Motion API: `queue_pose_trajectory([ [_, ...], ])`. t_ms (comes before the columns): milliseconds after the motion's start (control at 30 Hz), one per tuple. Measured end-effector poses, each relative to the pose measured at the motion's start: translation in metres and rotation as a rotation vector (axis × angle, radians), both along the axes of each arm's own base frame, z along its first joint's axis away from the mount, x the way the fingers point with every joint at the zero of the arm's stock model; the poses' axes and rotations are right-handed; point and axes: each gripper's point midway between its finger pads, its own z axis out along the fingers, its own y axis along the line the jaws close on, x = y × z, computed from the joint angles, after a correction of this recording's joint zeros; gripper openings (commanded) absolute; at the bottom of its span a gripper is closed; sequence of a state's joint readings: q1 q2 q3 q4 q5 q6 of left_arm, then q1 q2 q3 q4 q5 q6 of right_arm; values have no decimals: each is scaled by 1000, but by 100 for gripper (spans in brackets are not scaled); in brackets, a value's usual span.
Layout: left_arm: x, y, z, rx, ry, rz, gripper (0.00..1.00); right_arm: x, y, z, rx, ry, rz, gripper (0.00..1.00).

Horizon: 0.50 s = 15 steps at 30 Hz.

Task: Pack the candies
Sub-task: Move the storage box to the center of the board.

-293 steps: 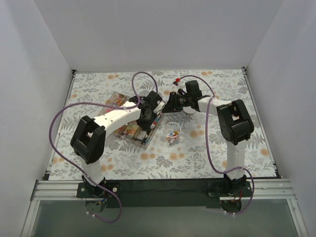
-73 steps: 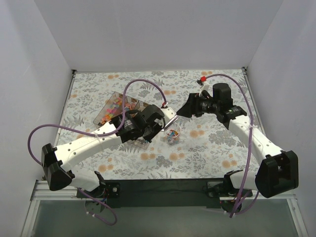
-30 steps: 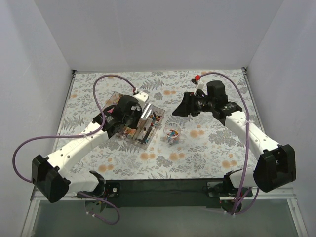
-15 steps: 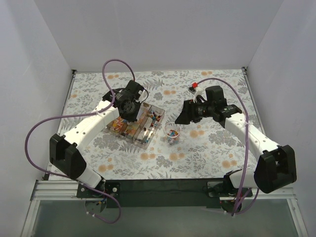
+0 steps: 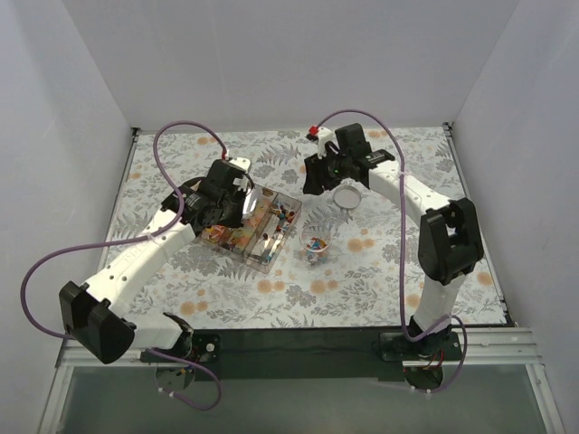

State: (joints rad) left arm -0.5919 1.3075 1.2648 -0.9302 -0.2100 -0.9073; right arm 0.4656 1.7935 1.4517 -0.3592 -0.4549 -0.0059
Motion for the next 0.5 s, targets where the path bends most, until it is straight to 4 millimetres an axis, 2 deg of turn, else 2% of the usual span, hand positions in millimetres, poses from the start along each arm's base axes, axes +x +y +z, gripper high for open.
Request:
queue_pose_trajectory([
  [100, 1, 0, 3, -10, -26, -8, 0, 22, 13, -12, -81, -74, 36, 58],
  [233, 3, 0, 3, -4, -39, -22, 0, 36, 38, -24, -166, -159, 110, 58],
  [400, 5, 0, 5, 6, -53, -36, 0, 34, 61, -56, -256, -187, 197, 57],
  [500, 4, 1, 6, 9, -59, -43, 0, 33, 67, -75, -298, -180, 229, 55],
])
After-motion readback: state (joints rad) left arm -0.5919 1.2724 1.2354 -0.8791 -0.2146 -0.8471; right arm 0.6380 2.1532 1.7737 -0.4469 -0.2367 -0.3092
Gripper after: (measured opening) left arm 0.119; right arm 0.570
